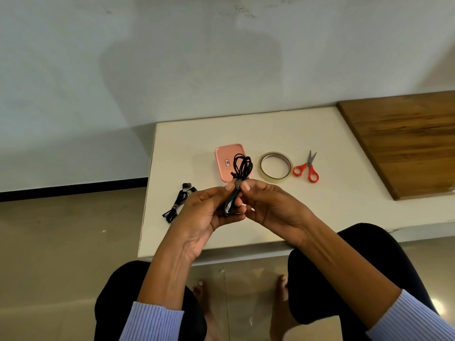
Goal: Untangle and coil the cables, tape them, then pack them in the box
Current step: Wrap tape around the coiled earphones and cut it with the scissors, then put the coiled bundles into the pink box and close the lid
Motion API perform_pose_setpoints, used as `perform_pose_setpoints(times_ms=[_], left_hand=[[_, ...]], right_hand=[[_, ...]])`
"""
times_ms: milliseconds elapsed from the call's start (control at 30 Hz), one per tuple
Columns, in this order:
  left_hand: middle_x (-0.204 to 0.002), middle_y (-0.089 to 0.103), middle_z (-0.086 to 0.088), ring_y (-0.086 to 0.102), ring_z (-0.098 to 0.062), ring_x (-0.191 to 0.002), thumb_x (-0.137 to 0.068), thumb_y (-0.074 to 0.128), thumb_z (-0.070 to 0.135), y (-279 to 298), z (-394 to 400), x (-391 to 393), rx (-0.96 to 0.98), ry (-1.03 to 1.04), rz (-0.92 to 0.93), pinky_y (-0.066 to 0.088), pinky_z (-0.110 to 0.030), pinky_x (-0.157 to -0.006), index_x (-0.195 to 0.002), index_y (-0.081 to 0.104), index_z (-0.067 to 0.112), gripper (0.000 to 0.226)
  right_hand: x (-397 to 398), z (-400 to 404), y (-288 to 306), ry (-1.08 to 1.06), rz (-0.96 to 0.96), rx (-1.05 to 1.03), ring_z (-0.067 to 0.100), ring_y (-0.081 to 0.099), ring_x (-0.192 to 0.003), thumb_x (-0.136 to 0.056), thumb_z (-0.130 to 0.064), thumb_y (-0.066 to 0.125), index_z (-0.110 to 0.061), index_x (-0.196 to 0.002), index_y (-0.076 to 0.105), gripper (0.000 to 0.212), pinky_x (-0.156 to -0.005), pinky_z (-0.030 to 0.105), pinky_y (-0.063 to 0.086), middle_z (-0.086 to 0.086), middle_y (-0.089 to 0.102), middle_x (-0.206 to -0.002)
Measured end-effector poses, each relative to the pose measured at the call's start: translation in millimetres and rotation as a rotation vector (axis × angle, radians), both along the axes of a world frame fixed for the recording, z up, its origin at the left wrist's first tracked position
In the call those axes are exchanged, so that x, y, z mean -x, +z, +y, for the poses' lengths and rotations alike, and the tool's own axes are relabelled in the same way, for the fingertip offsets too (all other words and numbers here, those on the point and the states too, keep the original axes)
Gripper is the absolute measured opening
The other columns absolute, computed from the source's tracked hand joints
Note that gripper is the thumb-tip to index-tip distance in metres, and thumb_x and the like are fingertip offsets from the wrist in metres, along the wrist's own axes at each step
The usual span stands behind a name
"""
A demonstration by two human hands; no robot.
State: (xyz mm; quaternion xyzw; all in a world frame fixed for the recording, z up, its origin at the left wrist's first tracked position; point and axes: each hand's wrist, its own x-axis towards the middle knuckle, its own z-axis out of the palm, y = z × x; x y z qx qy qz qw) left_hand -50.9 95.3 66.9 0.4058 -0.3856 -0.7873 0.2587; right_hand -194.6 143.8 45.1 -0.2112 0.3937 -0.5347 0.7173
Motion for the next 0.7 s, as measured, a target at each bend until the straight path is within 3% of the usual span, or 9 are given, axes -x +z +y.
perform_pose_setpoints(times_ms=[100,200,300,400,500,600,700], left_hand=[[-0.057,0.063,-0.004,0.065,-0.015,-0.055,-0.075,0.059,0.026,1.4,1.6,2.8,-0.046,-0.010,0.043,0.058,-0.028,-0.057,-0.081,0.070,0.003,0.026],[-0.066,0.069,-0.009,0.069,-0.016,-0.065,-0.081,0.061,0.029,-1.2,0.5,1.0,0.107,0.026,-0.068,0.059,-0.028,-0.063,-0.082,0.074,0.008,0.025],[-0.075,0.074,-0.009,0.071,-0.016,-0.072,-0.087,0.061,0.029,-3.9,0.1,-1.2,0.320,0.096,-0.218,0.058,-0.025,-0.065,-0.086,0.075,0.009,0.024],[-0.071,0.073,-0.003,0.071,-0.015,-0.068,-0.085,0.067,0.024,-9.5,-5.4,-7.2,0.456,0.218,-0.345,0.056,-0.024,-0.060,-0.082,0.072,0.011,0.015],[-0.073,0.073,-0.005,0.071,-0.016,-0.068,-0.085,0.068,0.022,-13.0,-20.1,-22.9,0.397,0.388,-0.372,0.054,-0.024,-0.059,-0.082,0.068,0.007,0.015],[-0.073,0.072,-0.007,0.069,-0.016,-0.066,-0.089,0.063,0.021,-16.9,-33.7,-42.2,0.267,0.496,-0.336,0.056,-0.025,-0.062,-0.080,0.067,0.007,0.016],[-0.072,0.072,-0.002,0.068,-0.015,-0.067,-0.091,0.061,0.020,-23.9,-41.3,-52.8,0.257,0.530,-0.383,0.052,-0.019,-0.055,-0.082,0.066,0.008,0.016]], right_hand=[[0.6,0.9,1.4,-0.015,0.018,0.056,0.007,0.057,-0.064,-0.084,-0.017,0.057,0.004,-0.102,0.058,0.028,-0.063,0.018,0.045,-0.001,0.066,-0.074],[0.2,0.2,-2.2,-0.084,0.032,0.037,0.008,0.058,-0.066,-0.079,-0.016,0.061,-0.009,-0.077,0.063,0.008,-0.069,0.020,0.047,-0.001,0.065,-0.075],[-3.5,-2.5,-5.6,-0.094,0.126,0.011,0.010,0.059,-0.076,-0.076,-0.021,0.065,-0.013,-0.078,0.063,0.008,-0.075,0.023,0.043,-0.002,0.066,-0.082],[-5.4,-5.5,-6.4,-0.107,0.160,0.011,0.010,0.062,-0.089,-0.076,-0.022,0.066,-0.014,-0.078,0.063,0.009,-0.080,0.026,0.049,0.000,0.066,-0.091],[-3.1,-6.8,-9.4,-0.137,0.193,0.015,0.019,0.065,-0.097,-0.078,-0.018,0.066,-0.007,-0.083,0.063,0.013,-0.085,0.033,0.055,0.010,0.068,-0.100],[-7.7,-15.5,-13.1,-0.096,0.532,-0.012,0.019,0.067,-0.084,-0.078,-0.015,0.072,-0.004,-0.083,0.065,0.014,-0.077,0.025,0.055,0.018,0.070,-0.094],[-17.5,-36.2,-23.6,0.018,1.058,0.063,0.009,0.065,-0.068,-0.070,-0.020,0.082,-0.011,-0.076,0.069,0.017,-0.063,0.015,0.050,0.004,0.071,-0.075]])
